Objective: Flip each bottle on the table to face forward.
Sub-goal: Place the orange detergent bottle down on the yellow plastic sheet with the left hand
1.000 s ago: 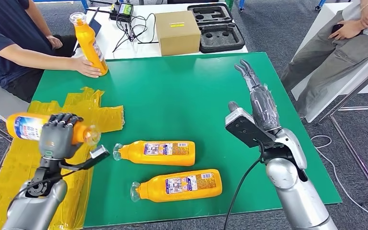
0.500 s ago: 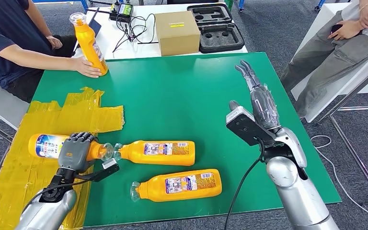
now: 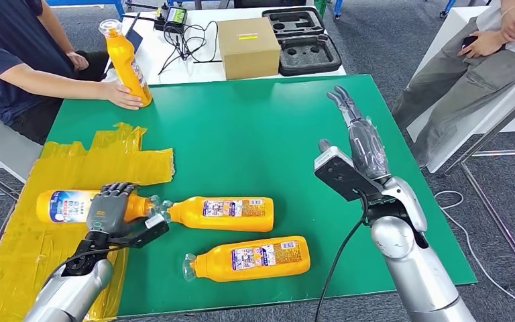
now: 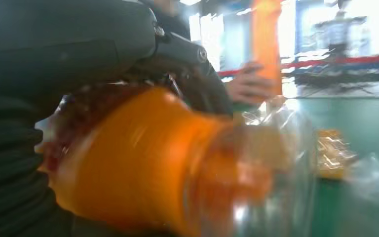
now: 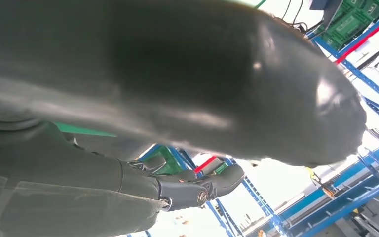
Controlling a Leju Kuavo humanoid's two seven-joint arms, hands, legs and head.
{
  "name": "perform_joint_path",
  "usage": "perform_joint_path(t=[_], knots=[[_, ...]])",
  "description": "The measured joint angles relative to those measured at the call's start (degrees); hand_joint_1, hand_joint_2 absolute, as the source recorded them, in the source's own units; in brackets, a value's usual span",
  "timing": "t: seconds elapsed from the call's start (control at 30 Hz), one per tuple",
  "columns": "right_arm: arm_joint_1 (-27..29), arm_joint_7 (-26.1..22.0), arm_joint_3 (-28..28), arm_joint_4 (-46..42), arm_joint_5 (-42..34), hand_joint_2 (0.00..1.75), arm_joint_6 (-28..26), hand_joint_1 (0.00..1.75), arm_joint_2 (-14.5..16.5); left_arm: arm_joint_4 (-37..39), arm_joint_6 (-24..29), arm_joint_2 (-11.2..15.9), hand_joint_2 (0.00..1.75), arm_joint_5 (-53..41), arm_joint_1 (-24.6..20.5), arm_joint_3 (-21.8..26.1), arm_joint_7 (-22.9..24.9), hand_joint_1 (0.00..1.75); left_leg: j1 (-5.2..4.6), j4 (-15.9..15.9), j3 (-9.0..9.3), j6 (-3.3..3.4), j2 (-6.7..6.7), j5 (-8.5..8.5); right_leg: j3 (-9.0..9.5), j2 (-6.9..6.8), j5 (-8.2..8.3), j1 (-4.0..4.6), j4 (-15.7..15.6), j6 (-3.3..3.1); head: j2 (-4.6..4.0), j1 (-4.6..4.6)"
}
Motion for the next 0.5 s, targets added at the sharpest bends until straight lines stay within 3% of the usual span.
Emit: perform_joint_path(t=[0.33, 0.5], knots=[[0.02, 0.0, 0.21, 1.3, -0.13, 0.0, 0.01, 0.0, -0.02, 0.21, 0.54, -0.05, 0.0, 3.42, 0.11, 0.02, -0.73, 0.0, -0.01, 0.0, 0.01, 0.01, -0.01, 0.01, 0.01, 0.0, 0.0, -0.01, 0.0, 0.0, 0.0, -0.01], [0.02, -0.01, 0.57, 2.0, -0.1, 0.0, 0.01, 0.0, -0.09, -3.78, 0.82, 0.05, 0.0, 7.45, 1.56, -0.03, -2.26, 0.0, 0.0, 0.0, -0.02, 0.0, 0.01, 0.01, -0.04, 0.0, 0.0, 0.0, 0.0, 0.0, 0.0, 0.0]])
